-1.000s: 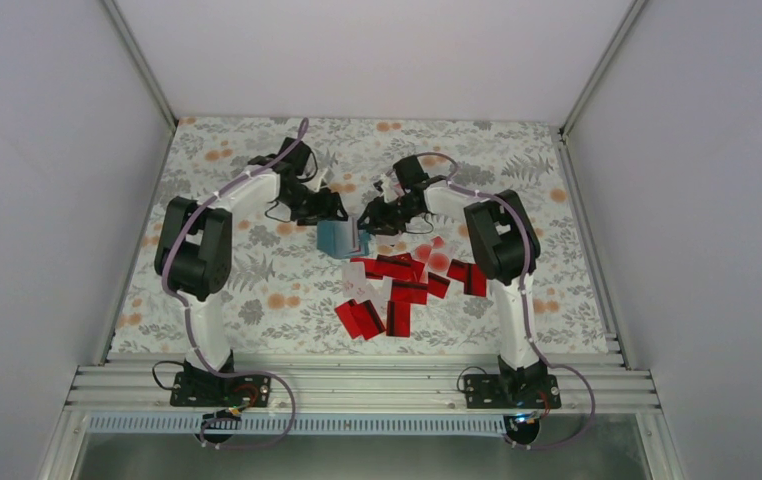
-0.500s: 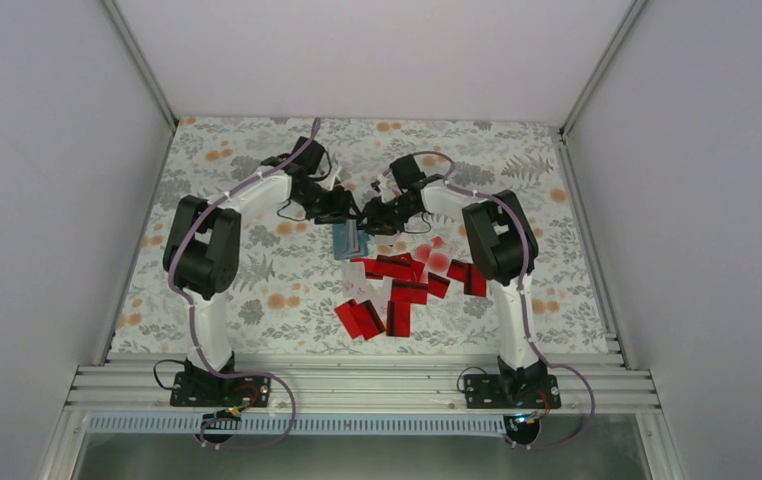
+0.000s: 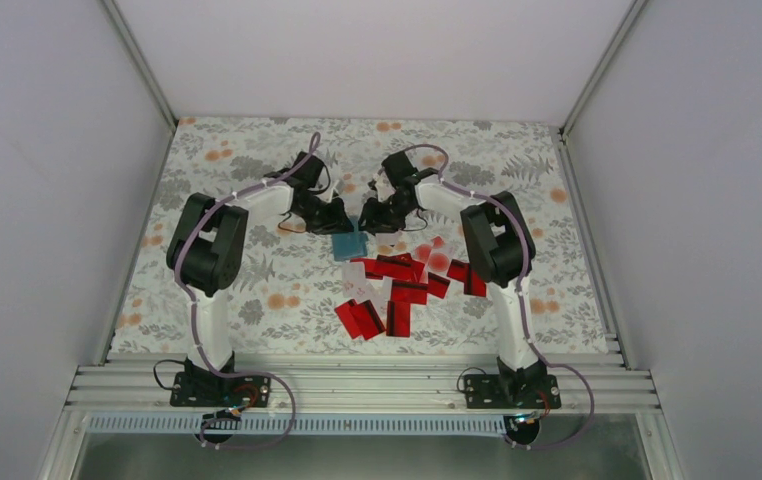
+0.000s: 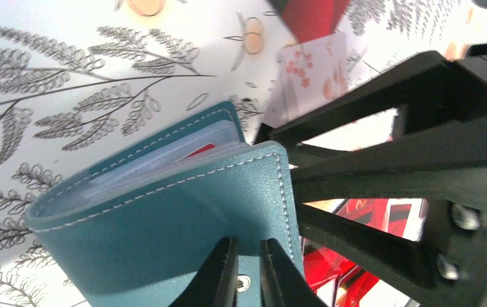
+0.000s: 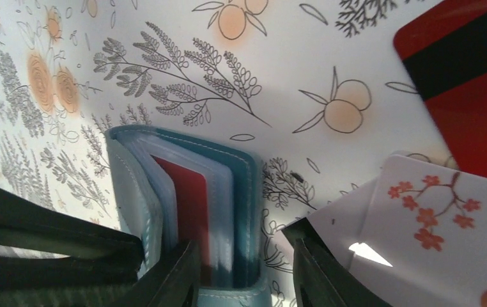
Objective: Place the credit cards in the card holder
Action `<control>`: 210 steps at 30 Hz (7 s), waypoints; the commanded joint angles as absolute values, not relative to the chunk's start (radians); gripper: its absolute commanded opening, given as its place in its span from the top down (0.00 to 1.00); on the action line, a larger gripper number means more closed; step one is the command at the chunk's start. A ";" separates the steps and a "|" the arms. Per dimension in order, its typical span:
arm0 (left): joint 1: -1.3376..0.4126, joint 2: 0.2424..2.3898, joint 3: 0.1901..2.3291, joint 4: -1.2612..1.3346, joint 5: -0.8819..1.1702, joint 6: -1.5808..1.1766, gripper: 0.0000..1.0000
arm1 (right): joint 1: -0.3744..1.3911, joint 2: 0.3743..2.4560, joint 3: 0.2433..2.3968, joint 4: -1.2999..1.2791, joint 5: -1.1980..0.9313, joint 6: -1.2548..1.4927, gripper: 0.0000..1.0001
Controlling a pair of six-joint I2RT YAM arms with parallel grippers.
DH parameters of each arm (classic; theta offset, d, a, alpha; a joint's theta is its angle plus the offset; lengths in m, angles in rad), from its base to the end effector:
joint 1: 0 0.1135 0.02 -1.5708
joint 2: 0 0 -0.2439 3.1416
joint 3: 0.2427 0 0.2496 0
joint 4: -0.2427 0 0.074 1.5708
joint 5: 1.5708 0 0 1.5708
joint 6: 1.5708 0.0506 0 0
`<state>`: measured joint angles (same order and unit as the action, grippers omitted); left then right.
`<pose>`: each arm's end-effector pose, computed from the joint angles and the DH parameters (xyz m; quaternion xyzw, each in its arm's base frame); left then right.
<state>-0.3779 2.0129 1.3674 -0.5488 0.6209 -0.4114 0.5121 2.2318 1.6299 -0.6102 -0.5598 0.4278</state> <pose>0.3575 -0.1736 0.1290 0.0415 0.9362 -0.3455 0.0491 0.3743 0.2412 0.1089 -0.0891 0.9428 0.3200 0.0298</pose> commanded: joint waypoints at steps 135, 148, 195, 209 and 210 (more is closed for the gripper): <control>-0.423 2.078 1.262 -0.506 0.500 -0.342 0.81 | 0.691 2.164 1.403 -0.716 -0.267 0.170 0.92; -0.423 2.149 1.285 -0.525 0.420 -0.383 0.81 | 0.740 2.086 1.283 -0.784 -0.217 0.124 0.74; -0.398 1.744 1.151 -0.624 0.346 -0.232 0.57 | 0.555 1.893 1.285 -0.604 -0.454 0.365 0.82; -0.456 2.019 1.311 -0.643 0.296 -0.229 0.48 | 0.509 1.844 1.219 -0.599 -0.458 0.354 0.82; -0.460 2.025 1.315 -0.650 0.285 -0.229 0.49 | 0.505 1.838 1.212 -0.596 -0.459 0.354 0.82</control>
<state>-0.4400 1.9667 1.2945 -0.6178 0.3496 -0.2436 0.5220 1.8820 1.2472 -0.6125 -0.4534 0.3550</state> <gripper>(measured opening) 0.527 0.180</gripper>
